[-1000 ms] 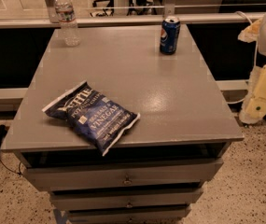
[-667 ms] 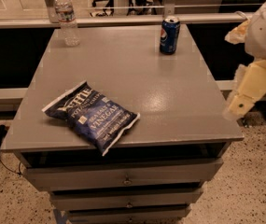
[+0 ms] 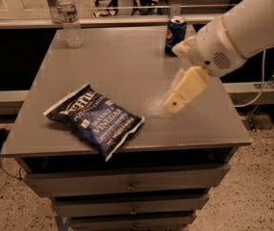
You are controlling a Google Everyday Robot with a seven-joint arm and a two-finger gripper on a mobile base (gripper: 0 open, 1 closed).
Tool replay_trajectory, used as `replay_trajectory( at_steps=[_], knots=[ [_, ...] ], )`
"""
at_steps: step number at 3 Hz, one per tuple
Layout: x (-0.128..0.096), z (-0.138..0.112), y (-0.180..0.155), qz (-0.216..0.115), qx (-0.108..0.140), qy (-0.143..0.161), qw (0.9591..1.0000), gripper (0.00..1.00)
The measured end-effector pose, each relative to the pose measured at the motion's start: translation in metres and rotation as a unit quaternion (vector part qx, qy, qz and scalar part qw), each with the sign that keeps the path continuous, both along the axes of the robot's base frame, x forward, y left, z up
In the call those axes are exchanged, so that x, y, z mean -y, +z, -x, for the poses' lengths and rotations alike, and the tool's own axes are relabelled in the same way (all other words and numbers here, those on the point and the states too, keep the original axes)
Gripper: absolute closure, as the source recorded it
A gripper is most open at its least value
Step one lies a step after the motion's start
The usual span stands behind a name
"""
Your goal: Move blue chip bag near pepsi can
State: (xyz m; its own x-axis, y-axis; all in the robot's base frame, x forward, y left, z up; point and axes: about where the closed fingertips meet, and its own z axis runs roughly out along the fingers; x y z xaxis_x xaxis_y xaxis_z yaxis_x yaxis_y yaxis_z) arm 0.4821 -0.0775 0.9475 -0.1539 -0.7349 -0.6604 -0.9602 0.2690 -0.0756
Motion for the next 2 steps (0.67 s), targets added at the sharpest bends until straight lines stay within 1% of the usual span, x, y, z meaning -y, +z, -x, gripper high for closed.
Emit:
replay_trajectory(
  at_steps=[1,2],
  knots=[
    [-0.0571,0.0015,-0.0149,-0.049,-0.021,0.018,0.9984,0.0],
    [-0.0624,0.0019,-0.0159,-0.052,-0.021,0.019,0.9982,0.0]
  ],
)
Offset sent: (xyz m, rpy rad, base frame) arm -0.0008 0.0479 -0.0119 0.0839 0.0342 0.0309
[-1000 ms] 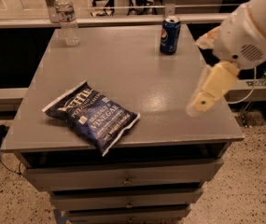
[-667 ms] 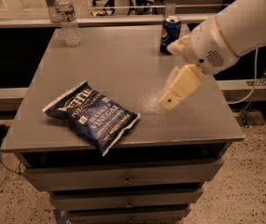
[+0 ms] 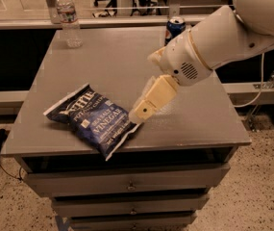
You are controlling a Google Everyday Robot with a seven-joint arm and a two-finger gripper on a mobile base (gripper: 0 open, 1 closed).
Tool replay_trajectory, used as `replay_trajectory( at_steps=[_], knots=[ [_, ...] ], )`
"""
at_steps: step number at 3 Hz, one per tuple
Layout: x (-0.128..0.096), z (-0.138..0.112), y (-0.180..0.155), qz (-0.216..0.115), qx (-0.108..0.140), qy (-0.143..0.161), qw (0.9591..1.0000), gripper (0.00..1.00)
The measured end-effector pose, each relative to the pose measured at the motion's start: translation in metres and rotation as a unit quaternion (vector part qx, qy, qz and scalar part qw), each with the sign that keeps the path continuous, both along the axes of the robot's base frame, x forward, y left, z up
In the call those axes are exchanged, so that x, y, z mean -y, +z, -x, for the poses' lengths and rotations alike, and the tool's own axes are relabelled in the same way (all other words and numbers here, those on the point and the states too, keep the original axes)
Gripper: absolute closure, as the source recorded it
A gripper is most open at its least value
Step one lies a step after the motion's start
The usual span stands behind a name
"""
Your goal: Move blue chip bag near pepsi can
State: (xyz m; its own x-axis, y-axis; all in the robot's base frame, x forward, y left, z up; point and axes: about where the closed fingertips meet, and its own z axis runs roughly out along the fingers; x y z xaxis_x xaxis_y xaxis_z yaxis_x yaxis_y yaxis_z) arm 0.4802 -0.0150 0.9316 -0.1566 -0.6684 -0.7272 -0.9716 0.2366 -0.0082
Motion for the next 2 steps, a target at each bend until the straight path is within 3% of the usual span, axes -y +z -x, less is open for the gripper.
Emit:
replay_trajectory(
  at_steps=[1,2],
  knots=[
    [0.0,0.003,0.0,-0.016,-0.005,-0.006,0.9998,0.0],
    [-0.025,0.006,-0.015,-0.047,-0.01,0.005,0.9988,0.0]
  ],
)
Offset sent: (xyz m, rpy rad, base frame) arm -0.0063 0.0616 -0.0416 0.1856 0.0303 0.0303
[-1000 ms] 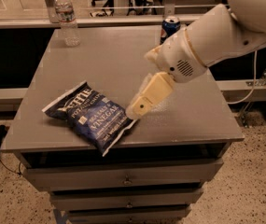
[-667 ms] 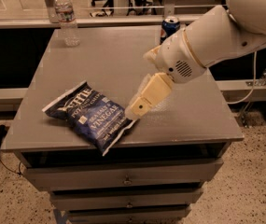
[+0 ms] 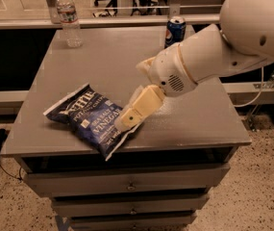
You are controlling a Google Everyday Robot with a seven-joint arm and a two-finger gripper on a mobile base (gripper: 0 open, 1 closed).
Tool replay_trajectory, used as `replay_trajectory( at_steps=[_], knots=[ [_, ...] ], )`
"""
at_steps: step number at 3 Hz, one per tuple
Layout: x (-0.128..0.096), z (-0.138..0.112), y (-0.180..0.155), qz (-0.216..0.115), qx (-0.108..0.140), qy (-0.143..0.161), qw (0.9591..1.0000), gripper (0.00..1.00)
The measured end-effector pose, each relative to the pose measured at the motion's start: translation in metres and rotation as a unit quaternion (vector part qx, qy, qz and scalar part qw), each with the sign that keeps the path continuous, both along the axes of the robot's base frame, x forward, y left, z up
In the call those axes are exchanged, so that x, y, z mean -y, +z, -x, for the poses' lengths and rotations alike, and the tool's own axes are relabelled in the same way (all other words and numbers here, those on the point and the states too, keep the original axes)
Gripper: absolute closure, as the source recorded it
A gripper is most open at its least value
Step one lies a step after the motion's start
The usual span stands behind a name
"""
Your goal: Move blue chip bag near pepsi can
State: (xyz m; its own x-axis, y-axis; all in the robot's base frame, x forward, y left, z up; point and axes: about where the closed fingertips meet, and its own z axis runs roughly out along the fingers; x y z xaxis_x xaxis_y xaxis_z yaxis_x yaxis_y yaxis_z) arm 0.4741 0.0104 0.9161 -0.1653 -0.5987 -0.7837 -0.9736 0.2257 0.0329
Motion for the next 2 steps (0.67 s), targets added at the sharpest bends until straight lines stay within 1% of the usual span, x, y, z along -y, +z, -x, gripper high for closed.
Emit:
replay_trajectory(
  at_steps=[1,2],
  knots=[
    [-0.026,-0.003,-0.025,-0.016,-0.004,0.008,0.9998,0.0],
    [-0.044,-0.009,-0.045,-0.019,-0.004,0.015,0.9997,0.0]
  ],
)
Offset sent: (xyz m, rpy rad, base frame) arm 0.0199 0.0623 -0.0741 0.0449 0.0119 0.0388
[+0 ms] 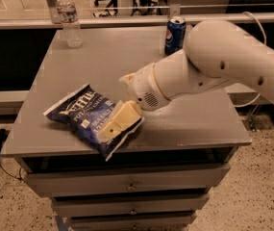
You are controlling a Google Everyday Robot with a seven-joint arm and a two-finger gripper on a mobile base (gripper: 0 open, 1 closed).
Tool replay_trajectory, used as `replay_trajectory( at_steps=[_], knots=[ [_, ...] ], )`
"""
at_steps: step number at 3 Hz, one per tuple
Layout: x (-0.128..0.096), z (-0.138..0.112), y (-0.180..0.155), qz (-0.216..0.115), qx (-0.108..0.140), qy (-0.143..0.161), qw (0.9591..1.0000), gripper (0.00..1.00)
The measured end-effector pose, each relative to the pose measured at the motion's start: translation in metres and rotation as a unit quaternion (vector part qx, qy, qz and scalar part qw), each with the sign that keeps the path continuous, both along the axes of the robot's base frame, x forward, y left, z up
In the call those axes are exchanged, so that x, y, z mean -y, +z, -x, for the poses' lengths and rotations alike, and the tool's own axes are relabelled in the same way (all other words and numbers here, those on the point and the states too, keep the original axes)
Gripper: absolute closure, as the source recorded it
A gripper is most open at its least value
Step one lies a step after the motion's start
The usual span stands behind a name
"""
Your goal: Move blue chip bag near pepsi can
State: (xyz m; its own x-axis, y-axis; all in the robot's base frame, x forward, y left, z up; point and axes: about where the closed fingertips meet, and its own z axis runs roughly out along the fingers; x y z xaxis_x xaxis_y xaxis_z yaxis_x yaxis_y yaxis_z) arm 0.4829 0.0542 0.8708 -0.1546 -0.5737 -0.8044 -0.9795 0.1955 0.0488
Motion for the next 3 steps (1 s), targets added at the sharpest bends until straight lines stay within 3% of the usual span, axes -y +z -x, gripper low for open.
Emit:
replay_trajectory(
  at_steps=[1,3],
  knots=[
    [-0.011,-0.004,-0.017,-0.001,-0.008,0.001,1.0,0.18],
    [-0.022,-0.003,-0.035,-0.006,-0.028,0.001,0.9996,0.64]
  ],
)
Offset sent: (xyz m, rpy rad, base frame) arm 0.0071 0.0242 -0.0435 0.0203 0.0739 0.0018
